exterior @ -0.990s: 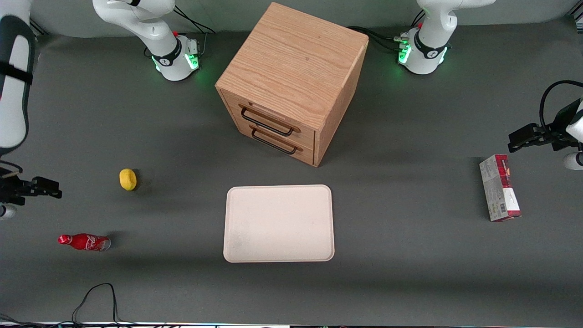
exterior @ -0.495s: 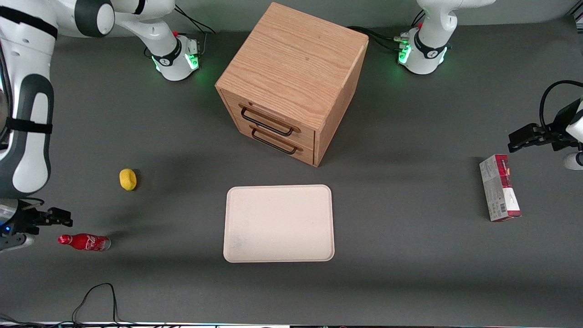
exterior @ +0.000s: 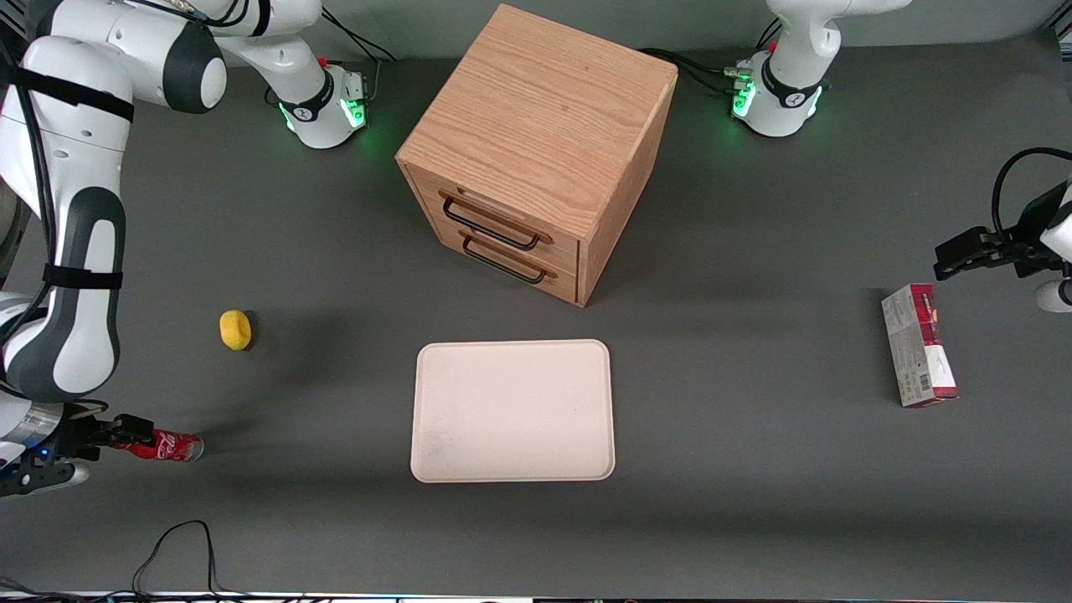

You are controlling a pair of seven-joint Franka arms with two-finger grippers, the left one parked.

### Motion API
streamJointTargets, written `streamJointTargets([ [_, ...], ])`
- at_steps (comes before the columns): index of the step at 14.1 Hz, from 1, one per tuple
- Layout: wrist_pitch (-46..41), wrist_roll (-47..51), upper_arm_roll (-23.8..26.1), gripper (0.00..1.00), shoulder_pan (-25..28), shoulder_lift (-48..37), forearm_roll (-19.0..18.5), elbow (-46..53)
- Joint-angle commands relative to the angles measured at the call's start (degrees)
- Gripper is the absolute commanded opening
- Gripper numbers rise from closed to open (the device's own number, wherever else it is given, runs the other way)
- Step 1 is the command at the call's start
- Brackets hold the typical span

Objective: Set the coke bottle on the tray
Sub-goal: 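Close the right gripper around the bottle's body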

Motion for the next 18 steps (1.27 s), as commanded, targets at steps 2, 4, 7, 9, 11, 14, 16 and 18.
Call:
streamJointTargets([
  [2,-0.68,-1.71,-0.55,0.96,-0.48,0.81,2.41,0.82],
  [4,-1.04,-1.89,-1.25,0.94,-0.48,0.46,2.33,0.81],
  [7,-4.45,-2.06,-2.05,0.66,-0.39,0.19,2.24,0.90],
  [9,-5.08,-2.06,-2.13,0.49,-0.39,0.02,2.24,0.90],
  [11,-5.08,-2.06,-2.13,0.23,-0.30,0.02,2.32,1.07],
  [14,-5.08,-1.80,-1.96,0.07,-0.04,-0.86,1.80,2.04],
  [16,-6.56,-1.01,-1.87,0.00,0.92,-2.61,1.36,2.57],
  [18,-12.08,1.78,-1.78,0.00,1.98,-3.50,-0.12,5.89],
])
